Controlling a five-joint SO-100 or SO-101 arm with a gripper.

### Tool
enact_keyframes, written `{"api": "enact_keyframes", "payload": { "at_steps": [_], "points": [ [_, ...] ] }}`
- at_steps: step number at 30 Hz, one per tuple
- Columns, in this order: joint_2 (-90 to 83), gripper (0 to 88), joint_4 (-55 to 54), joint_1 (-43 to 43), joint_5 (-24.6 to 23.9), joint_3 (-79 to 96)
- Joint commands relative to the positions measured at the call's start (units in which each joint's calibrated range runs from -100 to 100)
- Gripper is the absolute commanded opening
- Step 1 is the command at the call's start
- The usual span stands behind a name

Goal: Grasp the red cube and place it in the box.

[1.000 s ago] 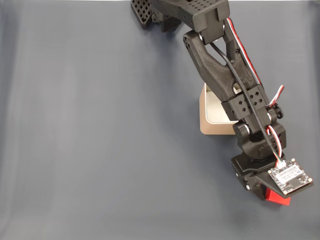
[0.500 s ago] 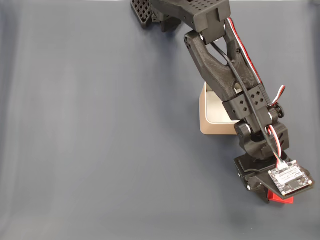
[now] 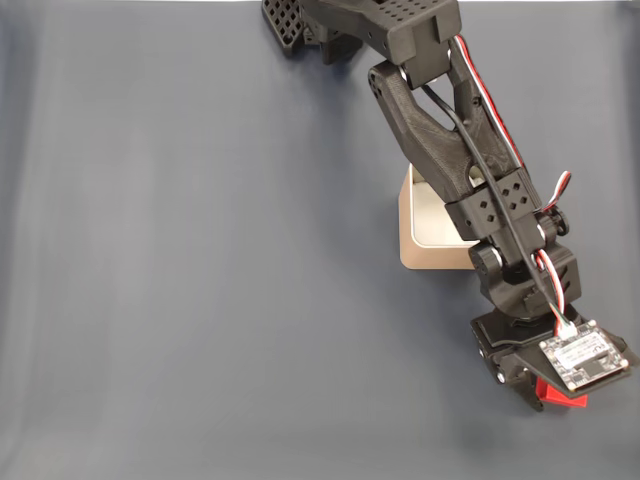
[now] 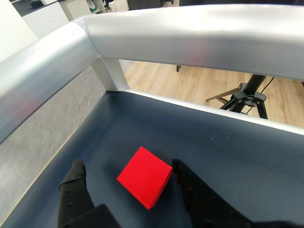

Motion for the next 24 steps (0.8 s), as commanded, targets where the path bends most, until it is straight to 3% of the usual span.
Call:
{"api": "enact_keyframes", "payload": {
  "at_steps": [1, 9, 24],
  "points": [
    [-2.5, 40.6, -0.83, -0.55, 0.93, -1.95],
    [-2.67, 22.8, -0.33, -0.19, 1.66, -1.85],
    [-3.27, 13.7, 1.39, 0.24, 2.2, -1.85]
  ]
}}
